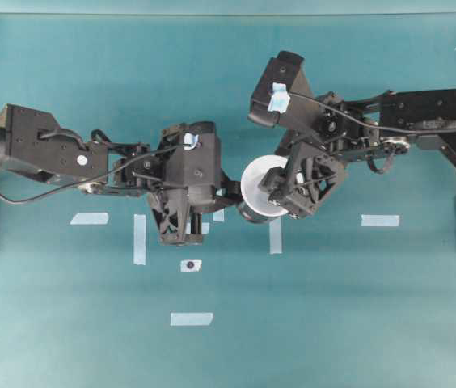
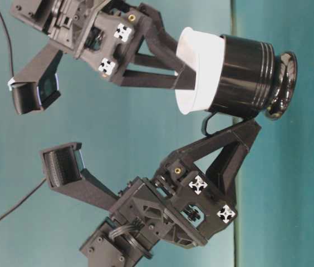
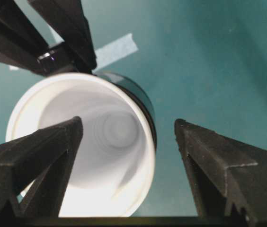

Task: Holding the cup holder with the left arm, the right arm places the cup into the cup holder.
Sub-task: 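Insert the white cup into the black holder with the right gripper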

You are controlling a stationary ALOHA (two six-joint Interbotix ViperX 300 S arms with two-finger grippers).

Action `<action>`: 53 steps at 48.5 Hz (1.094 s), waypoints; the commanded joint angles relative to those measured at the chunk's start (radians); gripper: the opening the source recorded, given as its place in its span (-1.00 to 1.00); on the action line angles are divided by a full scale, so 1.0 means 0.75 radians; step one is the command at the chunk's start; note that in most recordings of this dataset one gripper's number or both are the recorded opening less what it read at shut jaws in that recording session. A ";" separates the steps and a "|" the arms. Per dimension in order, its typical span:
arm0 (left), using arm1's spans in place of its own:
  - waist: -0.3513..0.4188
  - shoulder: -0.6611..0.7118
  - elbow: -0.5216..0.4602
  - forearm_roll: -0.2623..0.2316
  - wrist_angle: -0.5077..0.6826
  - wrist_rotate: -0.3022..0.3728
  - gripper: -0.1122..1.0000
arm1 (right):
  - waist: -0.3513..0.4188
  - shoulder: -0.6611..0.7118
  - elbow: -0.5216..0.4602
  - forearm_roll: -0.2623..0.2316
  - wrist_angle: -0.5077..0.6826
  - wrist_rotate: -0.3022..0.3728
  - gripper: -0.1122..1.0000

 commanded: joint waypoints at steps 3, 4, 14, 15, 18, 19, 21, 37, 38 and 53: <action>-0.002 -0.027 0.006 0.004 -0.065 0.000 -0.31 | 0.002 -0.043 -0.049 -0.016 -0.006 -0.006 0.78; -0.002 -0.027 0.010 0.004 -0.076 0.000 -0.31 | 0.002 -0.043 -0.053 -0.018 -0.004 -0.006 0.78; -0.002 -0.031 0.065 0.004 -0.196 -0.008 -0.31 | -0.006 -0.072 -0.065 -0.020 -0.004 -0.006 0.78; -0.002 -0.031 0.070 0.004 -0.205 -0.008 -0.31 | -0.006 -0.078 -0.065 -0.020 -0.004 -0.006 0.78; 0.000 -0.031 0.080 0.002 -0.219 -0.008 -0.31 | -0.006 -0.092 -0.065 -0.022 -0.004 -0.006 0.78; -0.002 -0.031 0.084 0.004 -0.223 -0.008 -0.31 | -0.010 -0.096 -0.065 -0.022 -0.004 -0.006 0.78; -0.002 -0.031 0.090 0.004 -0.227 -0.008 -0.31 | -0.010 -0.106 -0.065 -0.022 -0.006 -0.006 0.78; -0.002 -0.022 0.151 0.004 -0.295 -0.016 -0.31 | -0.020 -0.182 -0.039 -0.022 -0.029 -0.002 0.78; -0.002 -0.025 0.157 0.004 -0.299 -0.016 -0.31 | -0.022 -0.186 -0.037 -0.022 -0.029 -0.002 0.78; -0.002 0.002 0.213 0.004 -0.358 -0.020 -0.31 | -0.020 -0.200 0.002 -0.022 -0.031 0.002 0.78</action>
